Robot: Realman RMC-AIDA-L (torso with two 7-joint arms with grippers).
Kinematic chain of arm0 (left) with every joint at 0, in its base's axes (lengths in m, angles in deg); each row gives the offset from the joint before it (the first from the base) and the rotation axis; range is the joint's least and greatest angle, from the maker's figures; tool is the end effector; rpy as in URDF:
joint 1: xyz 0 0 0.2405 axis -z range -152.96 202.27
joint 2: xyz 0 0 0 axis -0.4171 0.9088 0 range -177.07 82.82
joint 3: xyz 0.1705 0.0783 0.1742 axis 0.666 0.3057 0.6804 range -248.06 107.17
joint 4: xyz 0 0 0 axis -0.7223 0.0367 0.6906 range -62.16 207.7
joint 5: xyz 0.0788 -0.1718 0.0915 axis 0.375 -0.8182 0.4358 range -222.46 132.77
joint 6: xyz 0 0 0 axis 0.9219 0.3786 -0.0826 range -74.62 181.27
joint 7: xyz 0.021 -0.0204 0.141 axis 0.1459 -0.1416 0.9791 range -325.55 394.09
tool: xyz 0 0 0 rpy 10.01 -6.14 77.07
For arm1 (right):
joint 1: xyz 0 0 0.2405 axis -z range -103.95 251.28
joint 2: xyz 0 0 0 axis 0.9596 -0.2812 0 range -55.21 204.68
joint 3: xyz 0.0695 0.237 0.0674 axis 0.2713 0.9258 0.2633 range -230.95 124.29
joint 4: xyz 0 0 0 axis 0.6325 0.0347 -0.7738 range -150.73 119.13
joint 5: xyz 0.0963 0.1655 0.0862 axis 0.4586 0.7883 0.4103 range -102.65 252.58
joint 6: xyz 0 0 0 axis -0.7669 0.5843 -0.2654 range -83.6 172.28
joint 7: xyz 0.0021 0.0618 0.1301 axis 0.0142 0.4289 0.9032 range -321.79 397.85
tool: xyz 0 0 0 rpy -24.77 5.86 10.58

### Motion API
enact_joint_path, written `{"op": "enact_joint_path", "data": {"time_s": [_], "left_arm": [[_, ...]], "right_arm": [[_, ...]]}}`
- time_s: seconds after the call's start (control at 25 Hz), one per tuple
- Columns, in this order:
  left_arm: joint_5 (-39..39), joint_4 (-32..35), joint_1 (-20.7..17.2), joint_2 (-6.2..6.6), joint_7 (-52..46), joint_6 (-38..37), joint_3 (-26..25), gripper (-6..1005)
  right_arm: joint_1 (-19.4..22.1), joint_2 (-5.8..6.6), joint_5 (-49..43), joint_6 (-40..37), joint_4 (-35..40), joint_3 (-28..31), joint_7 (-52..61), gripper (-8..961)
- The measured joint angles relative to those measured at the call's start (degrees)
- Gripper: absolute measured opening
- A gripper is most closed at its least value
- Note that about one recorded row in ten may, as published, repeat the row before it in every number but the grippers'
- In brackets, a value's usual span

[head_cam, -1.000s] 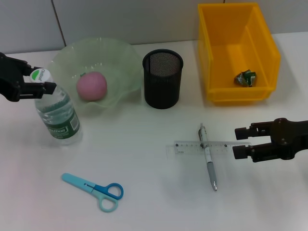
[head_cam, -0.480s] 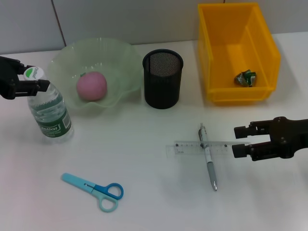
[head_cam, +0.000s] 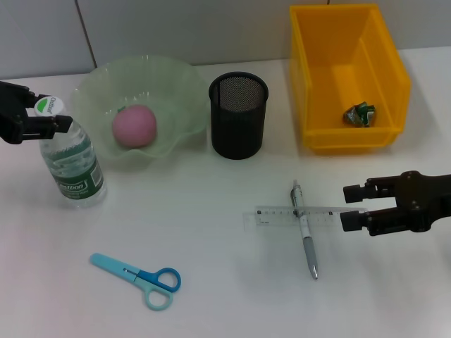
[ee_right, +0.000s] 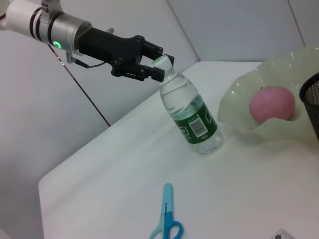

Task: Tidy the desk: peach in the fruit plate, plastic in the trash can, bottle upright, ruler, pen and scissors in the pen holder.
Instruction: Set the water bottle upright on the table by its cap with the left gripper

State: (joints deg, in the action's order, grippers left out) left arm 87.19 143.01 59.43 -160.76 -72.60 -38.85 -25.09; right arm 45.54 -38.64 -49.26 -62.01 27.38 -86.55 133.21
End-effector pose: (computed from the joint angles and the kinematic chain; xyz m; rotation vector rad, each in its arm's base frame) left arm -0.2171 0.3807 0.1071 -2.6396 -0.5284 -0.0675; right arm 0.2854 0.2978 0.0569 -2.8383 0.9741 0.6243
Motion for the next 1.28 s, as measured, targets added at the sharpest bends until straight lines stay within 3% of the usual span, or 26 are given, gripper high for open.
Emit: {"op": "enact_joint_path", "data": {"time_s": [1.0,1.28], "left_arm": [[3.94,0.27,1.09,-0.77,-0.59,0.47,0.64,463],[3.85,0.43,1.2,-0.53,-0.62,0.51,0.33,632]], "right_arm": [[-0.54,0.14,-0.06,0.68,-0.87,-0.21,0.03,768],[-0.62,0.17,0.12,0.71,-1.01,-0.34,0.05,769]]}}
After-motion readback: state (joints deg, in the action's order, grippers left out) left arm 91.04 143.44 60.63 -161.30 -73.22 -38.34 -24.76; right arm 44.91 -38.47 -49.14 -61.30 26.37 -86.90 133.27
